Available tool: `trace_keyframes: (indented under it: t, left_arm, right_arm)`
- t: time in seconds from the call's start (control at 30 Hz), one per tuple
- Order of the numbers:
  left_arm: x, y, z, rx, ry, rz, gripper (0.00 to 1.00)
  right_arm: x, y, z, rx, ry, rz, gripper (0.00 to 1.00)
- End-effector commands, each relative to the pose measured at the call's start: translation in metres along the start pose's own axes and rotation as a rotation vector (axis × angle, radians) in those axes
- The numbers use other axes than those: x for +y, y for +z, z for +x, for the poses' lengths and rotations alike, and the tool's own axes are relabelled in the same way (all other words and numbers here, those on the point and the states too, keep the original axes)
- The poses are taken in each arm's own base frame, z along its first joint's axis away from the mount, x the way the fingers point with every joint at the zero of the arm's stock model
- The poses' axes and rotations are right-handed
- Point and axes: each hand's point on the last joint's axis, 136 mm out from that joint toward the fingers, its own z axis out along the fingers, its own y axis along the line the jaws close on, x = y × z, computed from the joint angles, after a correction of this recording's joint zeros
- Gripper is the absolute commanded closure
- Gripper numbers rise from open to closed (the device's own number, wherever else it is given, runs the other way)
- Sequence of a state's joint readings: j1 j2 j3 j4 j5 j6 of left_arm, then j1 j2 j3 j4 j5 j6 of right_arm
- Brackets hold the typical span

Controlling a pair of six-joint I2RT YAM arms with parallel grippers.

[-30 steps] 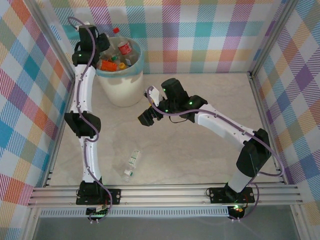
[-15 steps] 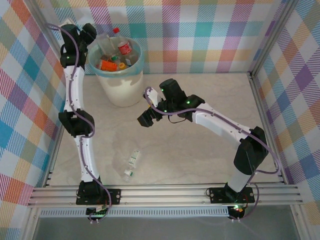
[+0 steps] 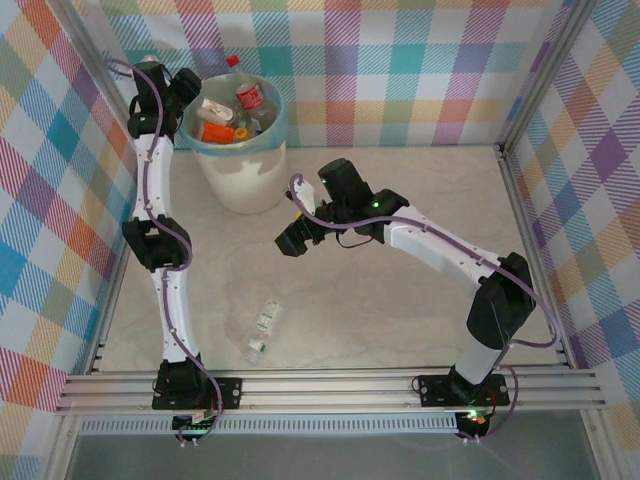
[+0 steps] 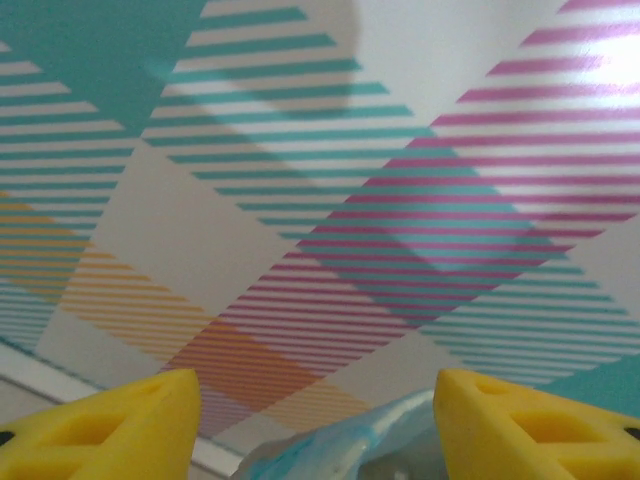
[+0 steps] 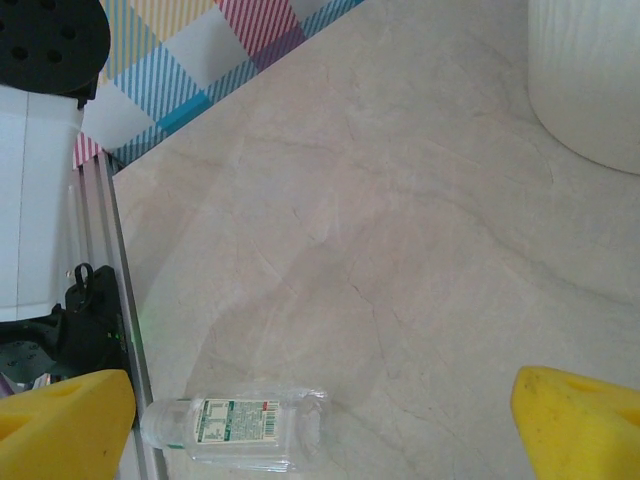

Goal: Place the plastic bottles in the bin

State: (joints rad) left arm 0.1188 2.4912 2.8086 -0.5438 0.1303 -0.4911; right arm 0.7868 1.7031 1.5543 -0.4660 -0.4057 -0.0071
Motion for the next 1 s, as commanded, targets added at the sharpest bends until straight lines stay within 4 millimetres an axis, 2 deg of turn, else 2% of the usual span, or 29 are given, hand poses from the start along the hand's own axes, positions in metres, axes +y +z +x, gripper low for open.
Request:
trace_keyframes:
  t: [0.0, 0.27, 0.37, 0.63, 0.73, 0.97]
  left_arm:
    - [-0.01, -0.029, 0.039, 0.184, 0.102, -0.054, 0.37]
    - [0.017, -0.047, 0.061, 0.275, 0.223, -0.225, 0.38]
    - [0.013, -0.049, 0.063, 0.287, 0.221, -0.208, 0.36]
    - [-0.034, -0.07, 0.038, 0.25, 0.054, -0.027, 0.31]
    - [-0.034, -0.082, 0.03, 0.234, 0.043, -0.052, 0.25]
    - [-0.012, -0.112, 0.002, 0.161, 0.034, -0.161, 0.19]
  right_arm:
    - [0.009, -0.001, -0.002, 0.0, 0.023, -0.043, 0.04]
    - [0.014, -0.002, -0.001, 0.006, 0.04, -0.06, 0.05]
    - [0.015, 0.001, 0.003, 0.031, 0.053, -0.068, 0.05]
    - [0.011, 0.014, 0.02, 0.126, 0.105, -0.001, 0.04]
    - [0.015, 0.021, 0.031, 0.163, 0.096, 0.024, 0.04]
    - [0.031, 0.038, 0.057, 0.238, 0.035, 0.048, 0.02]
